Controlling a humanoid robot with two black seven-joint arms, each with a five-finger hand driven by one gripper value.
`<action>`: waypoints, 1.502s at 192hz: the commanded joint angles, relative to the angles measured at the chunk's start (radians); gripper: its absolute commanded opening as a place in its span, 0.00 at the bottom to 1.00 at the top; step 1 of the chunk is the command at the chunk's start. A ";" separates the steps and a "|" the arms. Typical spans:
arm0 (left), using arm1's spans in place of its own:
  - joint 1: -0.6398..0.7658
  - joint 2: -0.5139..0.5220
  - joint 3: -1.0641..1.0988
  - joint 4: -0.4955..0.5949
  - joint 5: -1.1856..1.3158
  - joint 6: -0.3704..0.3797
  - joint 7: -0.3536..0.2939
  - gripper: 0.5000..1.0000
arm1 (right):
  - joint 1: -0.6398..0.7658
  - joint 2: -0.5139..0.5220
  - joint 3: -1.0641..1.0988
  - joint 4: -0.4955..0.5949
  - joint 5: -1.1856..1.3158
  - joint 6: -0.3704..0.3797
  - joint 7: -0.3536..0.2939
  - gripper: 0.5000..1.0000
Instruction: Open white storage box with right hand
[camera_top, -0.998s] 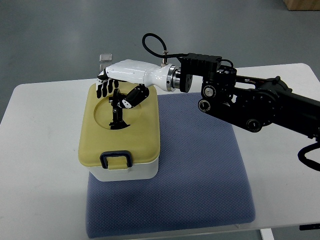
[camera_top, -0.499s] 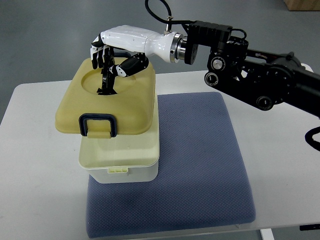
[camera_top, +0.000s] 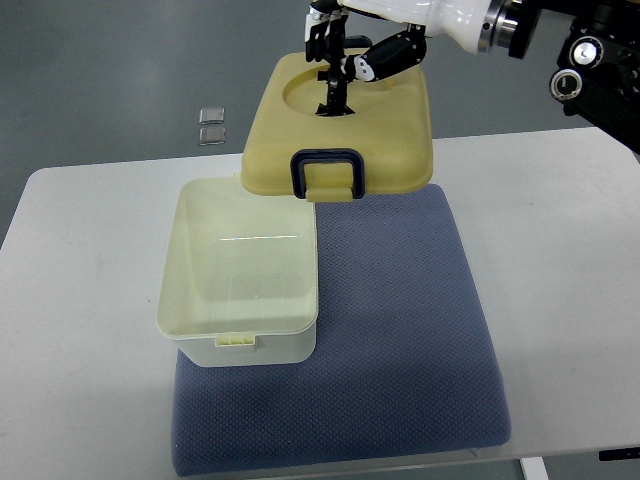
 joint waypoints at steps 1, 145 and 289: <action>0.000 0.000 0.000 0.000 0.000 0.000 0.000 1.00 | -0.058 -0.068 -0.011 0.000 -0.002 0.004 0.042 0.00; 0.000 0.000 0.000 0.000 0.000 0.000 0.002 1.00 | -0.276 -0.123 -0.253 -0.061 -0.035 -0.183 0.152 0.00; 0.000 0.000 0.003 0.000 0.000 0.000 0.002 1.00 | -0.300 -0.103 -0.286 -0.057 -0.025 -0.153 0.152 0.91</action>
